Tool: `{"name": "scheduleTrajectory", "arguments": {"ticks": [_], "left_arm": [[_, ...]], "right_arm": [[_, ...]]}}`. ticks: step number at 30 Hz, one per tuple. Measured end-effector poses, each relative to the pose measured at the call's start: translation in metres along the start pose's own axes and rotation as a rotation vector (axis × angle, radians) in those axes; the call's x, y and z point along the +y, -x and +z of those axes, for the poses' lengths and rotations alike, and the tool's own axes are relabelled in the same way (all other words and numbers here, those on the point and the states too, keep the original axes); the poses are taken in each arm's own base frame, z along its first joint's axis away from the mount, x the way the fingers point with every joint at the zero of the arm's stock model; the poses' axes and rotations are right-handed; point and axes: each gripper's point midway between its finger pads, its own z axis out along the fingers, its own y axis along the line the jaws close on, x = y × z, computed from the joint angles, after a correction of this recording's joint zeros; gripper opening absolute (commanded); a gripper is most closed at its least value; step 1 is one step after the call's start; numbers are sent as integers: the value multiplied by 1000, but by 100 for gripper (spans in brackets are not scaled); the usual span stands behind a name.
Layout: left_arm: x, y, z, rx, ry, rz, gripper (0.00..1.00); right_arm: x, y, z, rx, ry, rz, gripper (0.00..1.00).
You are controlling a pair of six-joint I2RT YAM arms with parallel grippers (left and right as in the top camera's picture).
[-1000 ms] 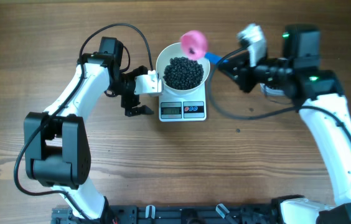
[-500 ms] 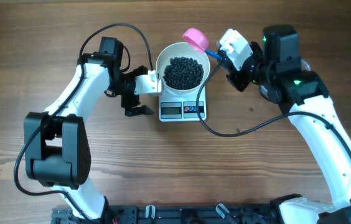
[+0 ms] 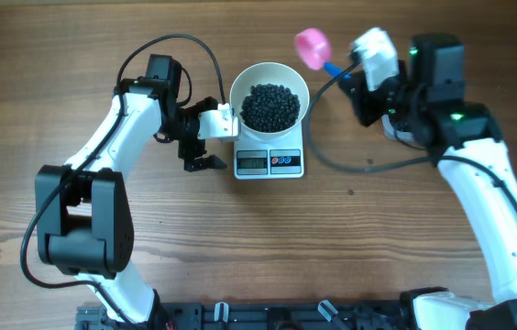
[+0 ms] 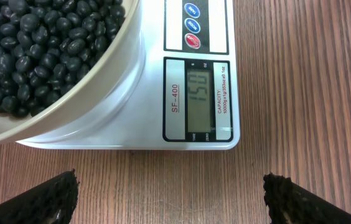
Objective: Scoop item into bowl and weigh 150g on scale
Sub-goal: 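Lower the pink scoop back into the bean tub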
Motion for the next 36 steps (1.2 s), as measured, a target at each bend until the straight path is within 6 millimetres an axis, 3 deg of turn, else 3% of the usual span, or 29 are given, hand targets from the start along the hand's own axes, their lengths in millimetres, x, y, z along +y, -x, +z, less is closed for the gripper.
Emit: {"name": "scheduleTrajectory", "arguments": {"ticks": [6,11,17,25,29,32,33,36], "left_arm": [[0,0,0,0,0,0,100],[0,0,0,0,0,0,100],[0,0,0,0,0,0,100],[0,0,0,0,0,0,100],[0,0,0,0,0,0,100],[0,0,0,0,-1,-1,100],[0,0,0,0,0,0,100],[0,0,0,0,0,0,100]], "right_arm": [[-73,-33,-45,-24,-26,546,4],[-118,-51,-78,-87,-90,773,4],[-139,-64,-94,-108,-144,835,4],[-182,-56,-107,-161,-359,643,4],[-173,-78,-103,-73,-358,722,4],[-137,-113,-98,86,-274,936,4],[-114,-124,-97,156,-209,1053,4],[-100,-125,-96,174,-150,1148,4]]}}
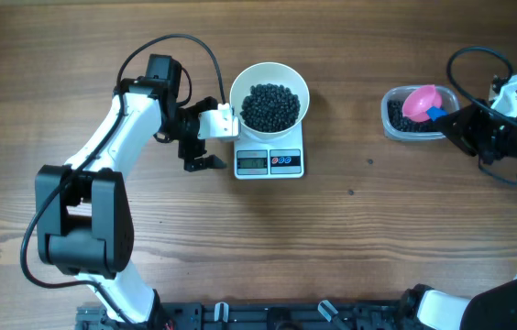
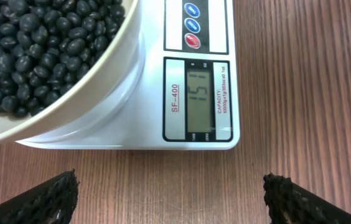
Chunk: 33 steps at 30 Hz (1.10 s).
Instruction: Scoop item into bowl and weigh 150g on scale
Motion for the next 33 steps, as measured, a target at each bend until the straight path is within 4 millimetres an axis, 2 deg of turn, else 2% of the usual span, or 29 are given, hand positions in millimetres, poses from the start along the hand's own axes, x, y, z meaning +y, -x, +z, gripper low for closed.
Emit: {"name": "scheduleTrajectory", "arguments": {"ticks": [3,8,16,18,20,21,22,23,24,25,26,28,31,33], "left_arm": [[0,0,0,0,0,0,100],[0,0,0,0,0,0,100],[0,0,0,0,0,0,100],[0,0,0,0,0,0,100],[0,0,0,0,0,0,100],[0,0,0,0,0,0,100],[0,0,0,0,0,0,100],[0,0,0,0,0,0,100],[0,0,0,0,0,0,100],[0,0,0,0,0,0,100],[0,0,0,0,0,0,100],[0,0,0,0,0,0,100],[0,0,0,0,0,0,100],[0,0,0,0,0,0,100]], "right_arm": [[5,7,0,-27,24,27,6],[-7,23,-1,-97,-48,41,5],[-14,24,2,-97,-80,47,4],[-24,26,12,-86,-99,37,4],[-37,26,31,-43,-110,57,5],[-39,26,35,-33,-106,62,10],[-39,26,42,-18,-87,60,20],[-37,24,47,5,-59,50,24],[-36,22,50,21,-42,44,33],[-36,20,53,35,-27,36,46],[-36,20,54,40,-24,26,71],[-41,20,55,37,-50,21,99],[-56,25,51,14,-124,15,100],[-63,40,41,-33,-150,16,100]]}}
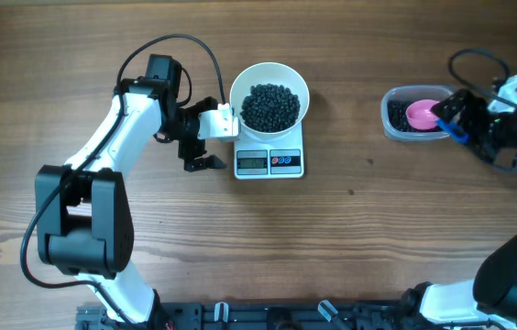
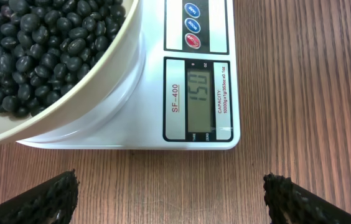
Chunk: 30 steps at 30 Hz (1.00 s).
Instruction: Scoop item into bowl and weigh 150g on scale
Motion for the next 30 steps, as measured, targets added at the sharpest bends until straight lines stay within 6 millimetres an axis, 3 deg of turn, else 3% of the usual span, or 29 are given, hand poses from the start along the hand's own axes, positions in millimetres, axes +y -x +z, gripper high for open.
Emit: {"name": "scheduleTrajectory", "arguments": {"ticks": [7,9,11,13,14,17,18,20,22,24,30], "left_arm": [[0,0,0,0,0,0,100],[0,0,0,0,1,1,100],[0,0,0,0,0,0,100],[0,0,0,0,0,0,100],[0,0,0,0,0,0,100],[0,0,0,0,0,0,100],[0,0,0,0,0,0,100],[0,0,0,0,0,0,100],[0,0,0,0,0,0,100],[0,0,0,0,0,0,100],[0,0,0,0,0,0,100]], "right_arm": [[-28,83,-45,-303,-132,-31,97],[-10,112,-55,-422,-56,-94,95],[13,120,-62,-447,51,-95,95],[34,116,-66,-417,106,-100,94],[50,117,-71,-410,125,-123,100],[119,118,-101,-420,205,-242,100],[135,113,-104,-411,228,-277,100],[161,81,-90,-301,255,-315,100],[175,51,-69,-190,257,-335,100],[183,33,-47,-116,234,-353,100],[182,5,-1,19,166,-363,100]]}}
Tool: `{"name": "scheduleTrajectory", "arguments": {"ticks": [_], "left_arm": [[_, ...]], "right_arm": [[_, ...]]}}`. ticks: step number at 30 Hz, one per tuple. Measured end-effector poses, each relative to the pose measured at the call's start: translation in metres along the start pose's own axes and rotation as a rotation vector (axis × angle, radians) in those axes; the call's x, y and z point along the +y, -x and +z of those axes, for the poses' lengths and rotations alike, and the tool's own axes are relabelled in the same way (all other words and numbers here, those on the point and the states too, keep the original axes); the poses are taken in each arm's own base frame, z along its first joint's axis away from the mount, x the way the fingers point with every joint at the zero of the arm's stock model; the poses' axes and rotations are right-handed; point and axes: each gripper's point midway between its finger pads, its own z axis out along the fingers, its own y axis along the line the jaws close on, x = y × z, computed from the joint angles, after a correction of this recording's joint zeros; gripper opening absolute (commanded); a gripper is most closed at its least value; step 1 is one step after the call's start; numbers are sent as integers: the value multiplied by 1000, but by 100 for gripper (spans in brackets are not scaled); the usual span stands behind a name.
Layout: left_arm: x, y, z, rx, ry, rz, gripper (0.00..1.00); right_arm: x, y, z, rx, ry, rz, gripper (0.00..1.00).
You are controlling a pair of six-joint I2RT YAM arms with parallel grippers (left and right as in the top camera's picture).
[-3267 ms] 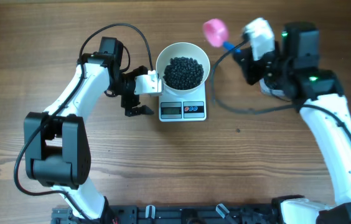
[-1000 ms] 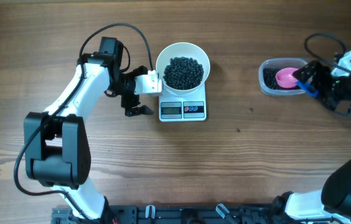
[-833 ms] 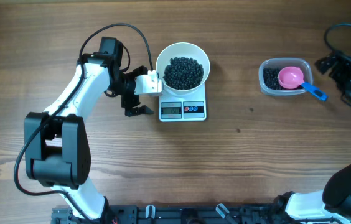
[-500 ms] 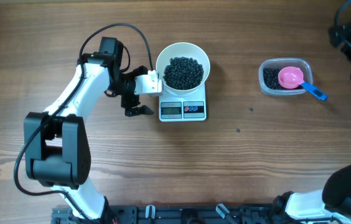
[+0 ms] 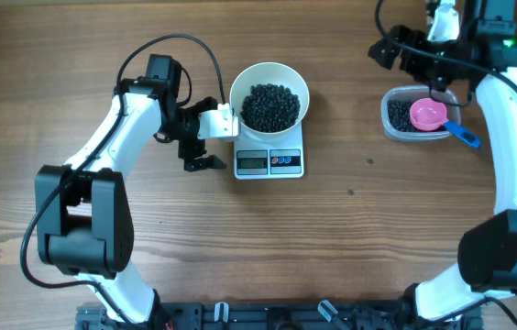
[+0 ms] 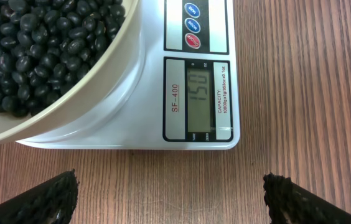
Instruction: Scoop item into bowl and weigh 150g on scale
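Note:
A white bowl (image 5: 269,95) filled with black beans (image 6: 32,50) stands on the white scale (image 5: 270,161). The scale's display (image 6: 199,99) reads 150. My left gripper (image 5: 211,137) (image 6: 172,198) stands open just left of the scale, empty, over bare wood. The pink scoop (image 5: 428,115) with its blue handle lies in the clear bean container (image 5: 396,117) at the right. My right gripper (image 5: 389,50) hovers up and to the left of that container, apart from the scoop, with its fingers spread and nothing in them.
A black cable loops over the left arm (image 5: 162,46). The right arm (image 5: 515,137) runs down the right edge of the wooden table (image 5: 350,238).
My right gripper was at the container with the scoop's handle in it. It is now up at the far edge, empty, and the scoop lies in the container. The display still reads 150.
The right gripper first held the pink scoop beside the bowl with the display at 150. Then the scoop was over the container and the display read 151. Then the scoop lay in the container, still held, at 150. Now it is let go. The left arm stayed put.

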Motion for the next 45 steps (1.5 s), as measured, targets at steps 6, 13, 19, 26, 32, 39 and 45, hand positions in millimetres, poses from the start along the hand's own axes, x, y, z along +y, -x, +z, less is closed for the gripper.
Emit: {"name": "scheduleTrajectory", "arguments": {"ticks": [6,13,19,26,32,39,45], "left_arm": [[0,0,0,0,0,0,100],[0,0,0,0,0,0,100],[0,0,0,0,0,0,100],[0,0,0,0,0,0,100],[0,0,0,0,0,0,100],[0,0,0,0,0,0,100],[0,0,0,0,0,0,100]], "right_arm": [[0,1,0,-5,0,7,100],[4,20,-1,-75,28,286,100],[4,20,-1,-74,32,379,100],[-4,19,-1,-86,-14,396,100],[-12,46,-4,-207,-61,250,100],[53,88,-115,-565,-38,-295,100],[112,44,-217,-747,-82,-634,100]]}}
